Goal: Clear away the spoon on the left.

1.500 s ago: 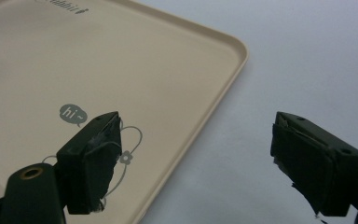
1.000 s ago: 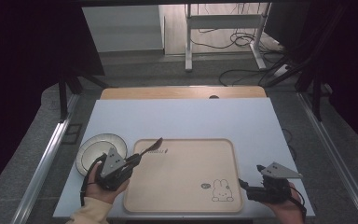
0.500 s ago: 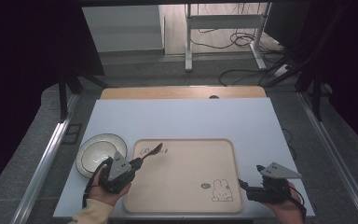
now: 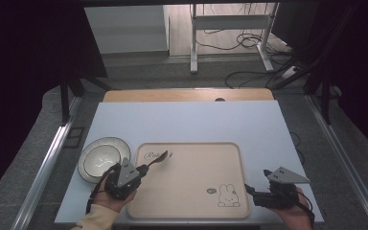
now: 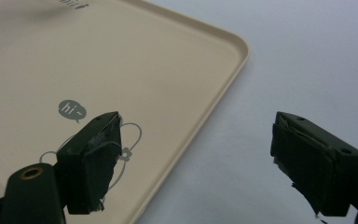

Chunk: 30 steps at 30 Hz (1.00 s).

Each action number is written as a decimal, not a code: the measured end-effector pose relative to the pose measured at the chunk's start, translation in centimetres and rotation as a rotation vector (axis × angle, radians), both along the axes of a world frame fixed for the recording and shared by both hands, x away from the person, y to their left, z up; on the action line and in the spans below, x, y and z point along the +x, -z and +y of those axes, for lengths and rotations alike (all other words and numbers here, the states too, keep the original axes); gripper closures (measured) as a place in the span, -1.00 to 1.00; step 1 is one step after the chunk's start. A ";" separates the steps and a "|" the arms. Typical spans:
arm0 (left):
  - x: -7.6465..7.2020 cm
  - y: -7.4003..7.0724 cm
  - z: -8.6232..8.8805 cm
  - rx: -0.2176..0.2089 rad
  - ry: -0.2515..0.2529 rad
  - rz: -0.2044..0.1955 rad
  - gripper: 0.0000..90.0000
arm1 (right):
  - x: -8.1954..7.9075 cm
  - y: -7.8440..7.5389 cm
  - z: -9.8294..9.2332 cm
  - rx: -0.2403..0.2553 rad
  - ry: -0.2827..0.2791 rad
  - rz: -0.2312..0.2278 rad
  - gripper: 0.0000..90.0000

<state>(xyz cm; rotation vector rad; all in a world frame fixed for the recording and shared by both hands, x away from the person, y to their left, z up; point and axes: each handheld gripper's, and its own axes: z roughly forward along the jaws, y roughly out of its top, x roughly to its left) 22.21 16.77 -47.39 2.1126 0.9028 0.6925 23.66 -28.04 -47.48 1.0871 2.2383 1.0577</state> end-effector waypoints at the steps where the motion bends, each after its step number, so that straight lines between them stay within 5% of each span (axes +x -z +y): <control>1: 0.0 0.0 0.0 0.006 0.002 0.002 0.87 | 0.0 0.0 0.0 0.000 0.000 0.000 -0.63; 22: -0.1 1.3 -1.2 0.071 0.041 0.038 0.85 | 0.0 0.1 0.0 -0.001 -0.004 0.007 -0.63; 30: -0.2 2.5 -2.8 0.143 0.097 0.078 0.70 | 0.1 0.2 0.0 -0.001 -0.004 0.010 -0.63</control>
